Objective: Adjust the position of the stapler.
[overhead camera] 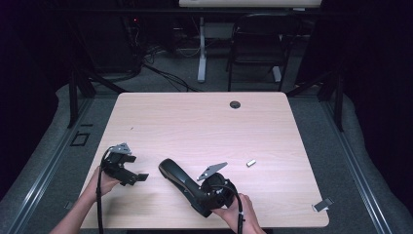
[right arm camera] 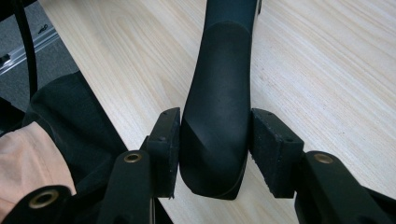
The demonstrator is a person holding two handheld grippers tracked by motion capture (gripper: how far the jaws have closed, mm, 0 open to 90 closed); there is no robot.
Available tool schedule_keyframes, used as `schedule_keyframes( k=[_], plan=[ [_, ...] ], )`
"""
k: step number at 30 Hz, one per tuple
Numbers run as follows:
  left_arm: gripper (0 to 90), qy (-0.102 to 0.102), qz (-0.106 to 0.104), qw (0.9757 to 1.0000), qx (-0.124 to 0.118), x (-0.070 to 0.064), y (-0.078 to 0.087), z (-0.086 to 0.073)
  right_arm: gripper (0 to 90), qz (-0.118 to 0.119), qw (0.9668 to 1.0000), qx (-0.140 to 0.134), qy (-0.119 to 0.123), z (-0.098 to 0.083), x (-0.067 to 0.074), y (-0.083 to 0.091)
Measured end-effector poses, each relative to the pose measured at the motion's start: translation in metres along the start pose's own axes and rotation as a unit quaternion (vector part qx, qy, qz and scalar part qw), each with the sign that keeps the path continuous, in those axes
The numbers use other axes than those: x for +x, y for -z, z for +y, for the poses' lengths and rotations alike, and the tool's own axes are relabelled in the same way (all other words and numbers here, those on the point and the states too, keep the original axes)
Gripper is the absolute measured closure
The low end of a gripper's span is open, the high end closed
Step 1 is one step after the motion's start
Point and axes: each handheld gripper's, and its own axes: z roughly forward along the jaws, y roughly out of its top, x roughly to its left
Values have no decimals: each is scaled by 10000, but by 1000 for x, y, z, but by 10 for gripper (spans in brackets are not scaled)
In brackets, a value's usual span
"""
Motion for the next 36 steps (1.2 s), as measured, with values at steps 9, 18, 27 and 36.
schedule_keyframes(
  k=[9, 18, 27, 36],
  plan=[
    [0, -4, 5, 10000, -8, -1, 1, 0, 555, -181, 9993, 130, 303, 2, 1, 2],
    [0, 1, 18, 10000, -23, -1, 2, 0, 559, -185, 9976, 220, 628, 2, -13, 7],
    [0, 6, 11, 10000, -18, -1, 1, -1, 561, -107, 9963, 288, 804, 4, -24, 8],
    [0, -13, 9, 10000, -20, -1, 1, -1, 565, -189, 9950, 305, 931, 4, -32, 11]
  ],
)
